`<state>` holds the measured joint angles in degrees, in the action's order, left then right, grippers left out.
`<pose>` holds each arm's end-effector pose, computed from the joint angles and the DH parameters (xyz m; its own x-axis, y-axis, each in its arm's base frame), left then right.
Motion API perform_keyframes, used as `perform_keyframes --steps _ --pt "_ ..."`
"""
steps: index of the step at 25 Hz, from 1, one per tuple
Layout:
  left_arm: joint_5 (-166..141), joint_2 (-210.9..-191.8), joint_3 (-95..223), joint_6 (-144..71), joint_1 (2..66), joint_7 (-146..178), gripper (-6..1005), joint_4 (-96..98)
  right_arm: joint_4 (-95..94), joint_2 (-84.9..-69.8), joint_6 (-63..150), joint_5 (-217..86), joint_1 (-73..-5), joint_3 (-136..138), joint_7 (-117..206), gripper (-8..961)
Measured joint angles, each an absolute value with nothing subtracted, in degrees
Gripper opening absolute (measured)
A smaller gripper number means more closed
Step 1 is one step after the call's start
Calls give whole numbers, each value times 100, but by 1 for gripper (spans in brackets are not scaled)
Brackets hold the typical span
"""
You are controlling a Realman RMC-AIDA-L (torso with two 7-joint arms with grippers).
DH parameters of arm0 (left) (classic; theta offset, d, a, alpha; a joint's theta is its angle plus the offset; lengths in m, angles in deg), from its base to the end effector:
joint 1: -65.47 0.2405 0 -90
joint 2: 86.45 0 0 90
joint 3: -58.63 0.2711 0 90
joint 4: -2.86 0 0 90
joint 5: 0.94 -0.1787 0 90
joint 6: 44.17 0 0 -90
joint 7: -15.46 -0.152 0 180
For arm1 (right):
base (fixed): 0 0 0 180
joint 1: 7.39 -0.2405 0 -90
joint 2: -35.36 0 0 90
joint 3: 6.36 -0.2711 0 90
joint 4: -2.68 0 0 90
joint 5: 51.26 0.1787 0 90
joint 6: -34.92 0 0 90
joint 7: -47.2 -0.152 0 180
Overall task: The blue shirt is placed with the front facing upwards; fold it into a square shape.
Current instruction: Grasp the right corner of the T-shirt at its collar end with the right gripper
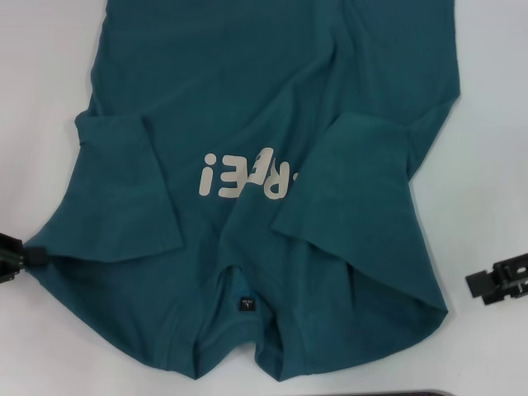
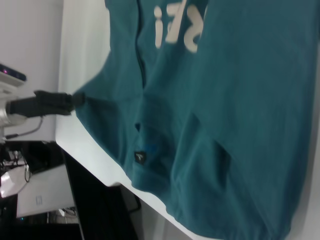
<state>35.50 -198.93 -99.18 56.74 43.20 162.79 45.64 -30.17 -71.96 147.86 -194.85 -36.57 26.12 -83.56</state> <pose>-0.3552 0.2398 0.0444 -0.2804 0.9308 0.2346 0.9571 0.2524 0.1424 0.3160 0.2384 0.0451 0.1313 -0.9887 0.0725 -0.9702 -0.1132 0.2141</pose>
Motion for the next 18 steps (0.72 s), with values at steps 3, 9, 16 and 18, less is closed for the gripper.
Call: perform_keyframes --steps 3,9,16,18 --pt "3556 -19875 -9917 5670 4327 16279 1 4558 -3006 -7309 14699 -19623 -3661 2635 -8359 865" --pt "3557 -19864 -9914 5673 4312 16292 2 4556 -2996 -7437 14530 -19711 -3674 2649 -8381 865" --pt "3557 -19859 -9913 5677 4291 16300 2 4558 -2982 -7490 14286 -19730 -3682 2713 -8654 865" --pt "3556 -19859 -9913 5669 4289 16301 2 4557 -2962 -7499 14228 -19740 -3689 2726 -8733 865"
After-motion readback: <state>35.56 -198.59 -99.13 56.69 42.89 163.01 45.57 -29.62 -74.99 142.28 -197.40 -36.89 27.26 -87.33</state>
